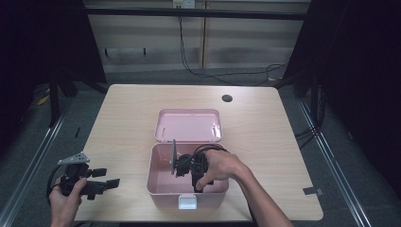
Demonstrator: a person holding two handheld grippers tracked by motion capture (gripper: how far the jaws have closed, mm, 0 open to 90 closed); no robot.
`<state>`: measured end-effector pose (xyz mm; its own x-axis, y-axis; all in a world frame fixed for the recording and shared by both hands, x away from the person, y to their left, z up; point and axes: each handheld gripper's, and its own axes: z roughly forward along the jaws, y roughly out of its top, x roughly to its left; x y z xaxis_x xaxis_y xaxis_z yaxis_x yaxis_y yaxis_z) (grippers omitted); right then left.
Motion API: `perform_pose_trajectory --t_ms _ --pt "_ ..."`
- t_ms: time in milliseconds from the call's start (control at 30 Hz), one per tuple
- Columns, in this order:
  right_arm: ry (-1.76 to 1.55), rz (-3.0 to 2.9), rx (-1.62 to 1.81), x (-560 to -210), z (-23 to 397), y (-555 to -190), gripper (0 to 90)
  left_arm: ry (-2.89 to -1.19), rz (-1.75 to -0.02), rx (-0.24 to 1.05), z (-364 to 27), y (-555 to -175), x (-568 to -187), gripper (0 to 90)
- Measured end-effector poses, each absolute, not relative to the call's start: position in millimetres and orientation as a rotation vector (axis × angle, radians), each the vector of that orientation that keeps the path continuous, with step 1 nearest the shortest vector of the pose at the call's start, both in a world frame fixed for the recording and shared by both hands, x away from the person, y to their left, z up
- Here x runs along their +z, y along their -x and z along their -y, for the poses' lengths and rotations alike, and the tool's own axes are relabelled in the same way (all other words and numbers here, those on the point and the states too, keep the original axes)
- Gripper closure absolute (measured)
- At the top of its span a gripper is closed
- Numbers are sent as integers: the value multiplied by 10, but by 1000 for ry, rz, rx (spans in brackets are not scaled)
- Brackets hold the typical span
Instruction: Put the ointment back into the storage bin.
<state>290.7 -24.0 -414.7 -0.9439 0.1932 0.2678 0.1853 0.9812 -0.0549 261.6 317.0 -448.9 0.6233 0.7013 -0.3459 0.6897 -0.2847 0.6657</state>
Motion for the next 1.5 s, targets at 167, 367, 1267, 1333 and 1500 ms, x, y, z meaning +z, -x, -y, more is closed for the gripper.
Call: perform_pose_trajectory --t_ms 167,367,1267,1333,1500 --pt "291 2856 23 -4098 275 -2909 652 -2016 -1090 17 -3173 -2616 -4489 176" --pt "310 2872 8 -4028 324 -2915 650 -2017 -1091 19 -3172 -2616 -4489 176" --pt "410 2948 -132 -3349 718 -2921 635 -2016 -1088 19 -3176 -2618 -4489 176" --pt "433 2959 -180 -3257 788 -2925 635 -2016 -1092 19 -3171 -2617 -4489 176" --pt "469 2966 -185 -3179 893 -2909 634 -2016 -1092 16 -3167 -2616 -4490 176"
